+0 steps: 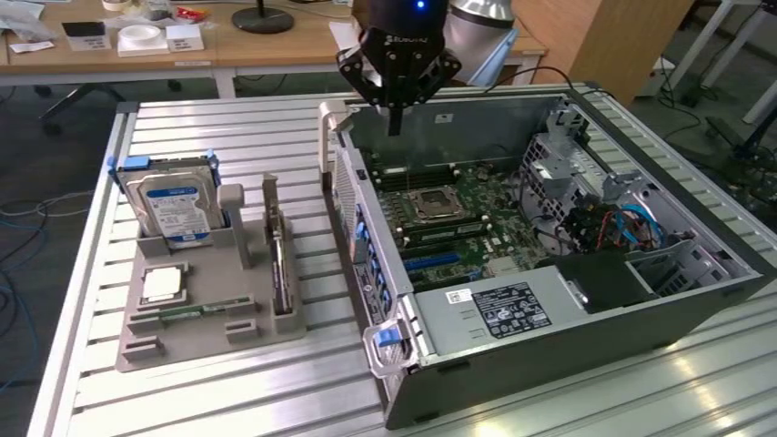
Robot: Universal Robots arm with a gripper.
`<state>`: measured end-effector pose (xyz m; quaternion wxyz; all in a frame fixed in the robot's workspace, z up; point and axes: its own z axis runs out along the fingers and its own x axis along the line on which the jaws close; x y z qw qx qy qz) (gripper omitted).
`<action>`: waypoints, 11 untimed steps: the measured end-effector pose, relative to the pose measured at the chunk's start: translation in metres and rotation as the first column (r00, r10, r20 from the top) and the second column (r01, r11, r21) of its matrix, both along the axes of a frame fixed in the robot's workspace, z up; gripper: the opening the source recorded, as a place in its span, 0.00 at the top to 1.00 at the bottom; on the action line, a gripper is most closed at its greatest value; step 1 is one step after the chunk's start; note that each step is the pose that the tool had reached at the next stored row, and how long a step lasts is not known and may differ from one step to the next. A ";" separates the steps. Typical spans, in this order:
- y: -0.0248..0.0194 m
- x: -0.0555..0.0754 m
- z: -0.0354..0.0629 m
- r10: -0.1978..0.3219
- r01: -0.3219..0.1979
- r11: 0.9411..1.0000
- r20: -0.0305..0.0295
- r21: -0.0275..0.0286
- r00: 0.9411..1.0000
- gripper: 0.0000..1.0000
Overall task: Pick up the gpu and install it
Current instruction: 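Reach for the gpu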
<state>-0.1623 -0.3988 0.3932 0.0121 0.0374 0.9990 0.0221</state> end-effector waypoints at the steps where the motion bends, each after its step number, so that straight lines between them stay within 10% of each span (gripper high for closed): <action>1: 0.0000 -0.002 0.0000 0.000 0.000 1.000 0.000 0.000 1.000 0.89; 11: 0.0000 -0.018 0.0000 0.000 0.000 1.000 0.000 0.000 1.000 0.89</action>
